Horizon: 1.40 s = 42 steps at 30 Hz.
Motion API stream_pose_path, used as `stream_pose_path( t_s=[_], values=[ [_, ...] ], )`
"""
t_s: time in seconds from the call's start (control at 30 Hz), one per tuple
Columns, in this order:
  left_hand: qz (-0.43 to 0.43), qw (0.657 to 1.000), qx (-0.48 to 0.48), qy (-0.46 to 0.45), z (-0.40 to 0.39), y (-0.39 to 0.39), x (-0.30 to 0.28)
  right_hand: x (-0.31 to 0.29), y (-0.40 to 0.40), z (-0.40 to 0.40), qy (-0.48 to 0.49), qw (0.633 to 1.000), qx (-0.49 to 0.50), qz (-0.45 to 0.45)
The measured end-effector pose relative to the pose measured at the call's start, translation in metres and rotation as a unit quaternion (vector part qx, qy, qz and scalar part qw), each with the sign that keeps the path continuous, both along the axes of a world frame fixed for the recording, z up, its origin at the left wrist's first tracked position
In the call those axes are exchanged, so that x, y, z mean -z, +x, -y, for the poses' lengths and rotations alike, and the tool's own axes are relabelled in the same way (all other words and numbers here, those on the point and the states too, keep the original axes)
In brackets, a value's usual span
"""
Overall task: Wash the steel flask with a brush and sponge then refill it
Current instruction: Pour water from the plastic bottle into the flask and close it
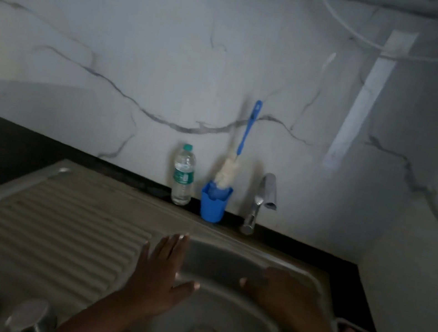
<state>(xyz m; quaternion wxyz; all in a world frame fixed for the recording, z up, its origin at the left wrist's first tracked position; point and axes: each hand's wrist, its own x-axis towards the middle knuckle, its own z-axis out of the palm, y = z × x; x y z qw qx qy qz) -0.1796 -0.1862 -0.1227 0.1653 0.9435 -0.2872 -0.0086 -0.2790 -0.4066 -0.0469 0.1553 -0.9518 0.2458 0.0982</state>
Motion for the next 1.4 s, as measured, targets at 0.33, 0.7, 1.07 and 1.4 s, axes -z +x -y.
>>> stream_pose_path(
  t_s=[0.33, 0.7, 1.07, 1.4],
  values=[
    [0.094, 0.995, -0.007, 0.019, -0.059, 0.14, -0.026, -0.054, 0.207, -0.115, -0.023, 0.989, -0.073, 0.125],
    [-0.016, 0.999, 0.009, -0.046, -0.006, 0.257, -0.031, -0.054, 0.325, -0.117, -0.085, 0.985, -0.011, 0.149],
    [-0.116, 0.936, -0.012, -0.333, 0.031, 0.262, 0.001, -0.034, 0.313, -0.109, -0.006, 0.95, 0.042, 0.309],
    [-0.088, 0.847, 0.024, -0.523, -0.018, 0.189, -0.027, -0.066, 0.241, -0.163, -0.012, 0.942, -0.051, 0.331]
  ],
)
